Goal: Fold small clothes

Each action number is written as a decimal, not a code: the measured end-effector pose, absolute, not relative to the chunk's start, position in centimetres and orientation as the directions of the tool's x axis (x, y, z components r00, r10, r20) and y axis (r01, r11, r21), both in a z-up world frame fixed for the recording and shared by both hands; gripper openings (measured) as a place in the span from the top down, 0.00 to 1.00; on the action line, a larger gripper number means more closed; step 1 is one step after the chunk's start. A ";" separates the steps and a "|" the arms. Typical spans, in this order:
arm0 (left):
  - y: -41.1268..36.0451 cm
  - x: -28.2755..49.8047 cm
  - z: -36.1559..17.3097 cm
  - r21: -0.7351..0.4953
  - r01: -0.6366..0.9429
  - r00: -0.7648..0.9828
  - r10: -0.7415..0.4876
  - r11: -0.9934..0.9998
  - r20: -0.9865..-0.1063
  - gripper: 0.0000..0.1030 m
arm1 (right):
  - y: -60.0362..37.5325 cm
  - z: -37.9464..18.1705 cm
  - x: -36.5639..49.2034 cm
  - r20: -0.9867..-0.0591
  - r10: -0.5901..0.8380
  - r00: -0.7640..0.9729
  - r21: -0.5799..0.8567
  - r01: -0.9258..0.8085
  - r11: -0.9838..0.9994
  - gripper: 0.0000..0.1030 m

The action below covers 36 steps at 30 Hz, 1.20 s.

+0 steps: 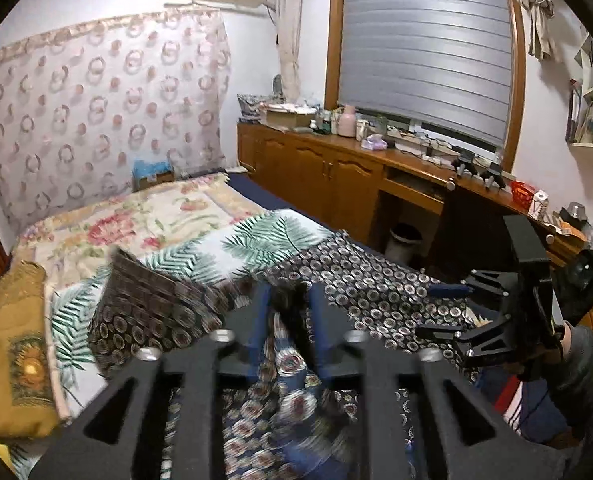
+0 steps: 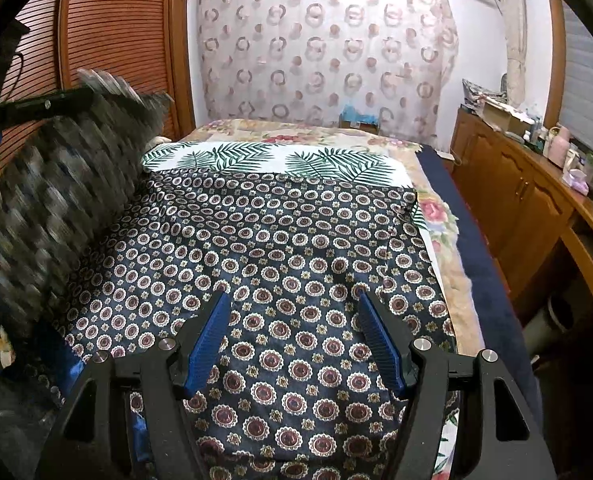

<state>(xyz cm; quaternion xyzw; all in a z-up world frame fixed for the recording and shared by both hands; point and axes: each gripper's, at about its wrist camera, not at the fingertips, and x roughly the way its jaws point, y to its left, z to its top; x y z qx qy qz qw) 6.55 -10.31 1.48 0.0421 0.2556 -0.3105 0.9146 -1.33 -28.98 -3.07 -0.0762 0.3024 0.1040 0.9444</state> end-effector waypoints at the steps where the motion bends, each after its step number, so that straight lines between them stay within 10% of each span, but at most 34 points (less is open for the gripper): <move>1: -10.2 6.5 1.1 -0.086 0.588 0.674 -0.546 0.804 -0.497 0.60 | -29.2 -3.0 -1.2 -0.589 0.151 0.794 -0.079 -0.243 0.967 0.34; 5: -10.1 6.5 -0.2 -0.073 0.572 0.670 -0.517 0.817 -0.533 0.55 | -29.3 -3.0 -1.0 -0.592 0.157 0.791 -0.069 -0.245 0.967 0.34; 9: -9.1 6.2 -1.4 -0.072 0.547 0.677 -0.492 0.834 -0.548 0.28 | -28.8 -3.2 -0.6 -0.598 0.169 0.783 -0.059 -0.253 0.966 0.34; 36: -2.0 6.2 -6.2 -0.130 0.365 0.710 -0.366 0.922 -0.602 0.27 | -21.0 -4.5 14.4 -0.733 0.302 0.610 -0.012 -0.455 0.890 0.34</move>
